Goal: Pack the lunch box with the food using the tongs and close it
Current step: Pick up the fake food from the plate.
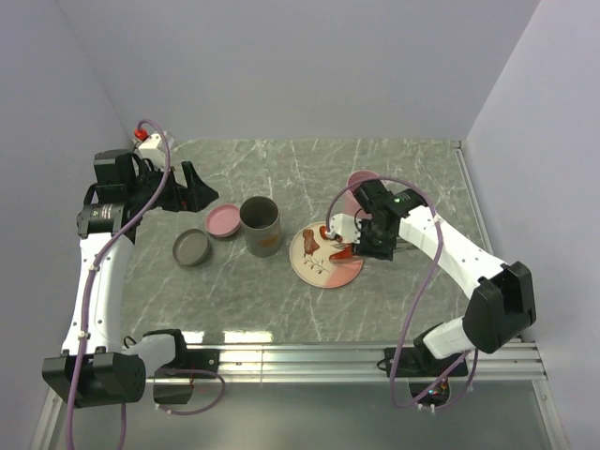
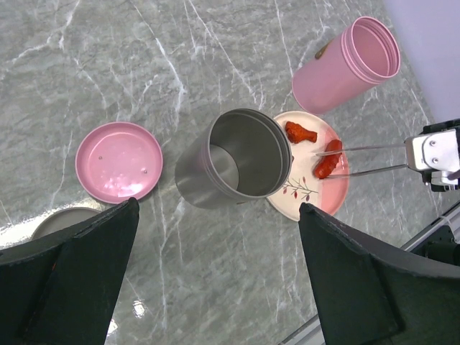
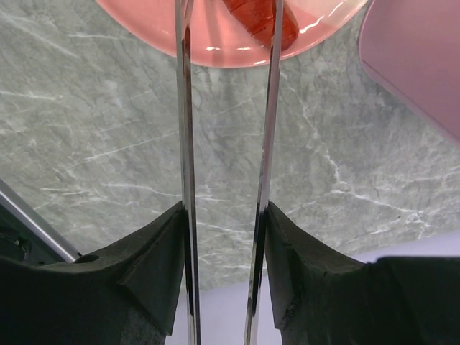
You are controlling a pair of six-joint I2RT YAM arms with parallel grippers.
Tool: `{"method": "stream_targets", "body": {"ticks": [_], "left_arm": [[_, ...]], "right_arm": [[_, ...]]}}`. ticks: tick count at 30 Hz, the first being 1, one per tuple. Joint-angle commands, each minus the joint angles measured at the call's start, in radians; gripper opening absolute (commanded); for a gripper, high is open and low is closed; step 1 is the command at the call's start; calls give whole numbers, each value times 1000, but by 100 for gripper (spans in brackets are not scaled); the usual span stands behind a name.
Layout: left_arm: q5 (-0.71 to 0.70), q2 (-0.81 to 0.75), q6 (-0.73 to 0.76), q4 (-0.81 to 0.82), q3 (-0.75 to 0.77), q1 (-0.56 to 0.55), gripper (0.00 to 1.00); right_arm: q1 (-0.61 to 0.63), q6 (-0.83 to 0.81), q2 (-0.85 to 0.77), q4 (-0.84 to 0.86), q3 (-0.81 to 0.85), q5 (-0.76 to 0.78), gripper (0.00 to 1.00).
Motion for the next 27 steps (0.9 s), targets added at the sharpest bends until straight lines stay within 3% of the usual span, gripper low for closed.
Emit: {"method": "stream_targets", "body": {"ticks": [1, 17, 27], "left_arm": [[18, -7, 10, 28, 5, 3, 100], [20, -6, 5, 26, 13, 3, 99], [20, -13, 10, 20, 13, 3, 99]], "right_arm": [[4, -7, 21, -1, 67, -5, 51], [-21, 65, 101, -150, 222, -195, 28], [-21, 140, 102, -165, 285, -292, 19]]}}
